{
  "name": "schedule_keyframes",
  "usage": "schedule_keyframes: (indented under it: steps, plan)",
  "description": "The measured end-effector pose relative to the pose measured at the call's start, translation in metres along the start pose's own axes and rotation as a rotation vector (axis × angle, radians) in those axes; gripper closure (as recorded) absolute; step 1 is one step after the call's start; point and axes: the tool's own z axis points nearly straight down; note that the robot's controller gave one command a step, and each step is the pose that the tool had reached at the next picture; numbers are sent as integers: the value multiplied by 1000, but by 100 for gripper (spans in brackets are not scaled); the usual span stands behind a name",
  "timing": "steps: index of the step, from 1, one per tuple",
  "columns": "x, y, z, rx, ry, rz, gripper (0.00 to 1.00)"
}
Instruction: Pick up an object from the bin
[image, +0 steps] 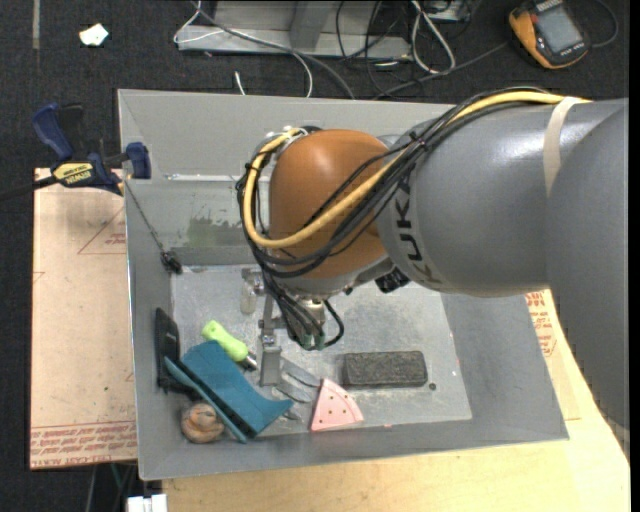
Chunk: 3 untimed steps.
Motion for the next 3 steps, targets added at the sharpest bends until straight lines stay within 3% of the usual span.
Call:
schedule_keyframes:
  steps: [1, 2, 3]
  plan:
    - [-2, -1, -4, -1, -7, 4, 0]
    - [14, 10, 53, -2, -8, 192, 0]
    - [39, 32, 74, -5, -10, 270, 0]
